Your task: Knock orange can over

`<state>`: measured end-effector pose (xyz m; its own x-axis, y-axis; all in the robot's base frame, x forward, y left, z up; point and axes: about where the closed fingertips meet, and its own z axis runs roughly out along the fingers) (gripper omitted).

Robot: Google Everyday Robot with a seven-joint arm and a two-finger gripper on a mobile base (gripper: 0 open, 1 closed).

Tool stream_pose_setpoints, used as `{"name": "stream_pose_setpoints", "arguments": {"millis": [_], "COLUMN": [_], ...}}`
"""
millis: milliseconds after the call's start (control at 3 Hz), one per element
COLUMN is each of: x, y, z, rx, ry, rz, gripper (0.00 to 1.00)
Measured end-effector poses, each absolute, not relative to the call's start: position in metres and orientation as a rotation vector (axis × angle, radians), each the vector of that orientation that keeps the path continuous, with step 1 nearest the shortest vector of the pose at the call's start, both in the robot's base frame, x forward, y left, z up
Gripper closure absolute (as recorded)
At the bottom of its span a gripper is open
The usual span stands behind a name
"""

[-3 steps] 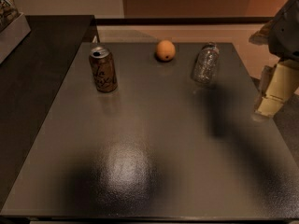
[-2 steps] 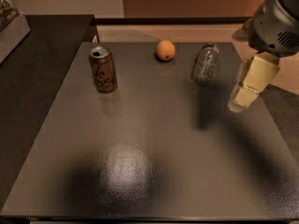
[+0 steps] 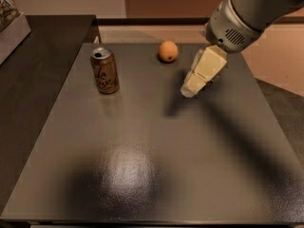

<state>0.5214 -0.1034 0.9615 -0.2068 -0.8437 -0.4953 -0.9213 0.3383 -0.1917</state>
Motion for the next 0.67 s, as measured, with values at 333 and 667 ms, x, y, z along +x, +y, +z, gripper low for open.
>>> {"name": "stream_pose_setpoints", "arguments": {"millis": [333,667], "x": [0.55,0.573], "y": [-0.067,-0.029], "z": [0.956,0.95], "rx": [-1.463,-1.415], "ry": [2.036,1.988], "rz": [0.229,0.274], "gripper": [0.0,0.0]}}
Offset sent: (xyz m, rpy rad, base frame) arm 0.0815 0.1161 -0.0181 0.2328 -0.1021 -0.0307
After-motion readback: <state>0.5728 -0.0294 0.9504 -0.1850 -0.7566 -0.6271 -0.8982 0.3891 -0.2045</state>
